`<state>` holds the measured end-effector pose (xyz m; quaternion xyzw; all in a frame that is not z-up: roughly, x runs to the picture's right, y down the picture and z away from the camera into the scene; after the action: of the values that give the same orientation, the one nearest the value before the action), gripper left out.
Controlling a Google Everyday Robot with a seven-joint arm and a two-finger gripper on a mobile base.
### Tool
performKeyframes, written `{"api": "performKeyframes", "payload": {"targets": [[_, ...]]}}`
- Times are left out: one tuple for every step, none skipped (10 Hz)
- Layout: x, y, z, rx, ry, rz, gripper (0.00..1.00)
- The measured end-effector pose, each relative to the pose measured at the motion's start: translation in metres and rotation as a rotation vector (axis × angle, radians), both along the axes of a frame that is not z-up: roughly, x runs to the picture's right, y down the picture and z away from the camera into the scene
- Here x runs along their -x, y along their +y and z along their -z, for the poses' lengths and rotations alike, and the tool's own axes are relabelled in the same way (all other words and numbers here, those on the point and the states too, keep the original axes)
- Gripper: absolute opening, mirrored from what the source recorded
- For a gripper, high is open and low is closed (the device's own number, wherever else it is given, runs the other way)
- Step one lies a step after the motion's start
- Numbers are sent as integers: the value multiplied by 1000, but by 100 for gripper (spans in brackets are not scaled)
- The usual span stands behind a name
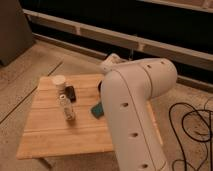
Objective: Drag the ceramic bowl in a circle
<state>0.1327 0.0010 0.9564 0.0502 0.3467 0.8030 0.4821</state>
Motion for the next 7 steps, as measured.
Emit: {"api": "performKeyframes", "payload": {"targets": [[15,-7,-13,9,-3,28,0],[30,-13,-22,13,-9,55,0],[46,-18,-31,19,-17,85,0],[74,-25,-43,26,-35,133,0],[96,-29,-49,29,-57,164,0],[121,-32,-52,27,-89,195,0],[131,-32,-50,23,-106,204,0]]}}
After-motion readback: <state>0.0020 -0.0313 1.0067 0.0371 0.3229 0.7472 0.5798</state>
